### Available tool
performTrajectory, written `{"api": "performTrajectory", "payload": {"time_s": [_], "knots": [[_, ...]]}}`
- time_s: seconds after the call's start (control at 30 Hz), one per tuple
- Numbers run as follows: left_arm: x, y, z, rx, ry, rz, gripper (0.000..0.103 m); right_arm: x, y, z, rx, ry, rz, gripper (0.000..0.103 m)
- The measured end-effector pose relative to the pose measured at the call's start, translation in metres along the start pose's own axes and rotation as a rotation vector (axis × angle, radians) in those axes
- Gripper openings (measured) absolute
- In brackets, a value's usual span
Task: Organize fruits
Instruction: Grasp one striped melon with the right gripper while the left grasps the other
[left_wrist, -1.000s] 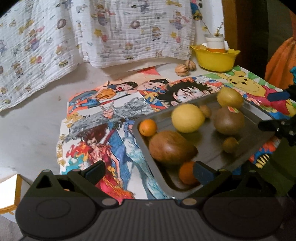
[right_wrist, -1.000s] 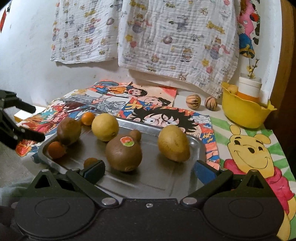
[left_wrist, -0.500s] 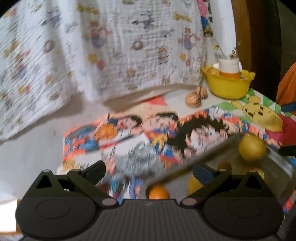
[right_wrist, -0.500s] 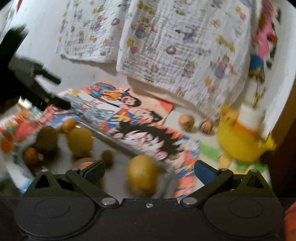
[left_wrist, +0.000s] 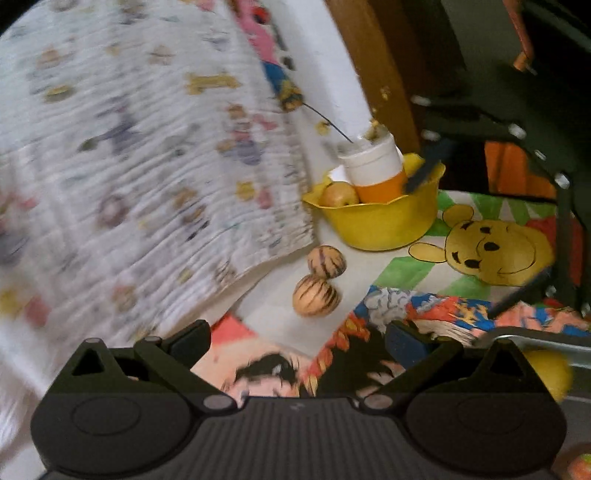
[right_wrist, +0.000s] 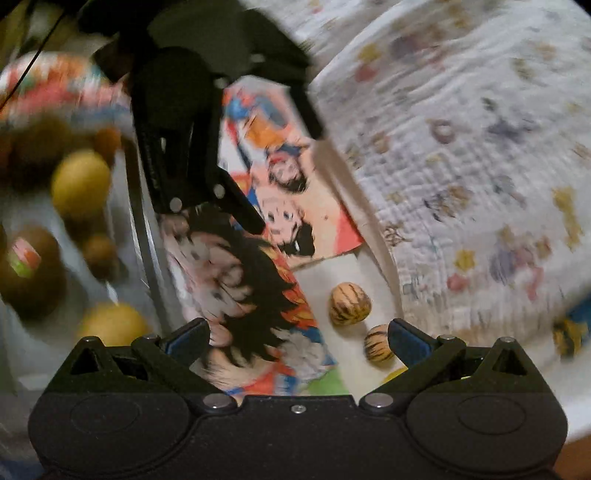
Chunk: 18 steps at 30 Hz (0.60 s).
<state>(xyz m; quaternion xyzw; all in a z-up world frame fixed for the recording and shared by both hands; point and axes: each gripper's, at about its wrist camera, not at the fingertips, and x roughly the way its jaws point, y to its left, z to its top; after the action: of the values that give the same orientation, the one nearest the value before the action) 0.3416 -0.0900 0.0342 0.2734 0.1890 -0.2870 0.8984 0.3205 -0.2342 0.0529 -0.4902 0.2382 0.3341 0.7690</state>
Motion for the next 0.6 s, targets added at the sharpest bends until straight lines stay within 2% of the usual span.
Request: {"api": "performTrajectory", "payload": {"time_s": [0.13, 0.27, 0.4, 0.6], "knots": [[0.043, 0.000, 0.004, 0.034, -0.032, -0.042, 0.102, 0.047, -0.029, 0.010, -0.135, 0.126, 0.023, 0.102], [0.084, 0.003, -0.003, -0.007, -0.046, -0.108, 0.102, 0.093, -0.048, 0.014, -0.219, 0.225, 0.091, 0.101], [0.106, 0.008, -0.012, -0.050, -0.056, -0.172, 0.102, 0.120, -0.062, 0.015, -0.299, 0.264, 0.121, 0.097], [0.131, 0.013, -0.015, -0.069, -0.061, -0.209, 0.099, 0.151, -0.073, 0.015, -0.398, 0.373, 0.176, 0.087]]}}
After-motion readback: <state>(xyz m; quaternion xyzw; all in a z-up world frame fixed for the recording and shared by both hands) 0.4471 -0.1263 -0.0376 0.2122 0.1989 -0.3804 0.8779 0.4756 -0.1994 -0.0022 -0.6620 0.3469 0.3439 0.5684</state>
